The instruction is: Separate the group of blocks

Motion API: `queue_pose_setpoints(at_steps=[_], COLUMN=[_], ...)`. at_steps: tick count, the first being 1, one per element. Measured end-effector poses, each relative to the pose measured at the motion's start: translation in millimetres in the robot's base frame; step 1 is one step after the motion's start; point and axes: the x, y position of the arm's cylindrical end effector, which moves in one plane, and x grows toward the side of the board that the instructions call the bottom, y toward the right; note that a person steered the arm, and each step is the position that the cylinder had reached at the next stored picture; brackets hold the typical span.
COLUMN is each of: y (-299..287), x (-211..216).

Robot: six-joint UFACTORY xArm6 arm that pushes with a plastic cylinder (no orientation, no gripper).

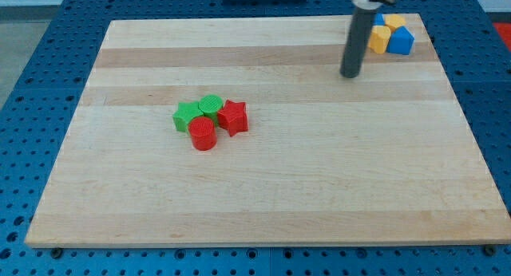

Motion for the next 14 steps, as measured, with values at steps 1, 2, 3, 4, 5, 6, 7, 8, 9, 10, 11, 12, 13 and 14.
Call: queue_pose_setpoints(at_steps=[1, 2, 3, 4, 5, 6, 7, 8, 9, 10, 11, 12, 13, 14], y=[-56.5, -111.4, -159.9, -170.7, -170.7, -191.3, -233.3, -262.7, -273.9, -282.9, -295.2, -299.2, -290.0, -274.1], x=[0.0, -0.1, -0.4, -1.0, -1.0, -1.0, -1.0, 0.5, 18.6, 45.6, 65.2, 81.1, 89.5, 89.5])
